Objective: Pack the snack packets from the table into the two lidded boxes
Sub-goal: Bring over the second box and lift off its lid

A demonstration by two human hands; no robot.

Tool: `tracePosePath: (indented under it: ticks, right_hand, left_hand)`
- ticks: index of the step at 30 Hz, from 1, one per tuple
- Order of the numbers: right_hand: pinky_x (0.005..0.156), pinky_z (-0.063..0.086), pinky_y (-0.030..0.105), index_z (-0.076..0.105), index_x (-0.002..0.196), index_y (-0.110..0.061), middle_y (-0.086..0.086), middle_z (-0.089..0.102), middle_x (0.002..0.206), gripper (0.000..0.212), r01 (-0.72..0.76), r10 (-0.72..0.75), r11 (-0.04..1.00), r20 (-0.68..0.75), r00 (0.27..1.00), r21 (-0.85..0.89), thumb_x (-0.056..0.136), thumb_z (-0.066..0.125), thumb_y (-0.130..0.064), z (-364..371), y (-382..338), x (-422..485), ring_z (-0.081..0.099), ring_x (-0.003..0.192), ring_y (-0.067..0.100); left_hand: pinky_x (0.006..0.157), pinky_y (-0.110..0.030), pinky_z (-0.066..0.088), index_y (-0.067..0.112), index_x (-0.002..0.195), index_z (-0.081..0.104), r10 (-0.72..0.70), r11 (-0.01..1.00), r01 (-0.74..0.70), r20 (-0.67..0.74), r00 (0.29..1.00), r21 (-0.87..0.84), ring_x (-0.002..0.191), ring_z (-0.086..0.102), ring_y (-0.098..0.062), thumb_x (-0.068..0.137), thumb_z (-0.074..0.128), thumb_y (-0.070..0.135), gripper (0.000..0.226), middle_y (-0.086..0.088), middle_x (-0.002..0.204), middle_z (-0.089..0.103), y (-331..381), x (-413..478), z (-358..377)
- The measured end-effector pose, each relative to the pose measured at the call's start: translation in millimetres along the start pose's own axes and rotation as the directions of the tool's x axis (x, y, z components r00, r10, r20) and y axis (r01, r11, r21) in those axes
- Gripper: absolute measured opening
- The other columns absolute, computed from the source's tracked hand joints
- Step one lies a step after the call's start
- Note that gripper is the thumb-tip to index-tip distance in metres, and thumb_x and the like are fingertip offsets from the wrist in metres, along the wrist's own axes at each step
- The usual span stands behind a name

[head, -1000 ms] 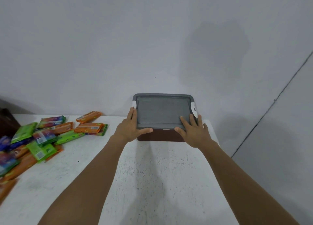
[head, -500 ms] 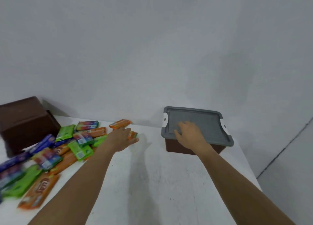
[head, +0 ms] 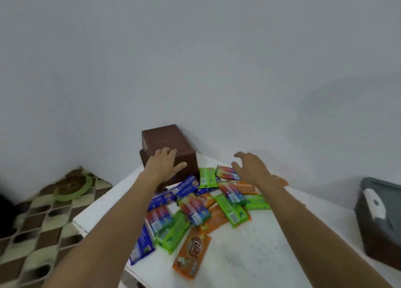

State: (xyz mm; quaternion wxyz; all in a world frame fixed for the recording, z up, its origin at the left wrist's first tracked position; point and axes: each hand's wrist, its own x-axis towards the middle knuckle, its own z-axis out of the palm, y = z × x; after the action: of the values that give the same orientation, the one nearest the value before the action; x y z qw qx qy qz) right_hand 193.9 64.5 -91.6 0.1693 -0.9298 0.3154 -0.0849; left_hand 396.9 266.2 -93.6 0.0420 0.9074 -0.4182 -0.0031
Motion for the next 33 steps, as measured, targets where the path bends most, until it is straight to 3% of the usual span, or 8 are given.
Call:
tracePosePath:
  ticks: [6,11,14,19,23,27,31,33]
  right_hand:
    - [0.101,0.040,0.036,0.047,0.141,-0.011,0.015,0.055,0.139,0.048,0.075,-0.082,0.992,0.063,0.995,0.104,0.099,0.049,-0.034,48,-91,60,0.050,0.127,0.032]
    - [0.100,0.045,0.037,0.042,0.143,-0.012,0.014,0.056,0.138,0.052,-0.040,0.006,0.967,0.135,0.991,0.250,0.098,0.050,-0.038,81,-118,96,0.054,0.124,0.032]
    - [0.104,0.044,0.041,0.035,0.147,-0.016,0.011,0.053,0.142,0.059,-0.152,0.078,0.907,0.197,0.977,0.394,0.097,0.051,-0.043,96,-120,107,0.052,0.127,0.030]
    - [0.102,0.049,0.046,0.039,0.141,-0.020,0.006,0.055,0.137,0.057,-0.270,0.143,0.720,0.244,0.959,0.639,0.092,0.062,-0.036,111,-114,122,0.058,0.119,0.024]
    - [0.089,0.056,0.039,0.043,0.130,-0.024,-0.003,0.060,0.121,0.047,-0.286,0.138,0.659,0.263,0.955,0.696,0.090,0.065,-0.034,114,-117,124,0.064,0.104,0.017]
    - [0.054,0.045,0.007,0.040,0.118,-0.028,-0.024,0.047,0.096,0.035,-0.220,0.096,0.609,0.205,0.974,0.762,0.092,0.063,-0.032,101,-129,118,0.053,0.081,-0.008]
    - [0.072,0.041,0.017,0.047,0.111,-0.023,-0.011,0.053,0.105,0.033,-0.074,0.079,0.510,0.039,0.996,0.857,0.088,0.064,-0.038,67,-143,110,0.053,0.094,0.000]
    - [0.083,0.048,0.033,0.052,0.103,-0.019,0.002,0.057,0.105,0.031,-0.037,0.105,0.401,-0.006,0.994,0.915,0.086,0.062,-0.043,47,-146,102,0.056,0.097,0.015]
  left_hand:
    - [0.106,-0.049,0.037,0.015,0.150,0.027,-0.153,0.983,0.156,0.037,0.988,-0.101,0.136,0.036,-0.035,0.094,0.033,0.066,0.076,-0.015,0.153,0.033,-91,12,16]
    - [0.110,-0.046,0.036,0.012,0.154,0.018,-0.189,0.906,0.220,0.120,0.975,-0.361,0.136,0.040,-0.034,0.094,0.033,0.066,0.082,-0.016,0.154,0.034,-103,36,39]
    - [0.109,-0.044,0.038,0.009,0.154,0.012,-0.216,0.763,0.274,0.169,0.962,-0.585,0.132,0.046,-0.033,0.095,0.037,0.061,0.083,-0.016,0.150,0.042,-97,50,51]
    - [0.109,-0.048,0.039,0.008,0.154,0.011,-0.293,0.665,0.308,0.142,0.945,-0.680,0.131,0.046,-0.035,0.101,0.036,0.046,0.070,-0.017,0.149,0.041,-88,57,65]
    - [0.112,-0.046,0.037,0.008,0.155,0.009,-0.289,0.616,0.272,0.109,0.951,-0.739,0.135,0.043,-0.032,0.103,0.038,0.037,0.066,-0.015,0.151,0.039,-90,52,62]
    - [0.113,-0.041,0.035,0.008,0.155,0.008,-0.292,0.587,0.196,0.021,0.956,-0.786,0.137,0.041,-0.030,0.104,0.040,0.027,0.064,-0.013,0.153,0.037,-89,38,44]
    - [0.116,-0.043,0.032,0.014,0.155,0.012,-0.304,0.451,0.003,-0.151,0.941,-0.892,0.140,0.036,-0.021,0.102,0.044,0.012,0.062,-0.004,0.154,0.034,-79,20,13]
    - [0.110,-0.029,0.039,0.013,0.150,0.017,-0.311,0.361,-0.104,-0.225,0.923,-0.927,0.130,0.044,-0.003,0.097,0.045,-0.002,0.062,0.007,0.141,0.040,-70,10,-1]
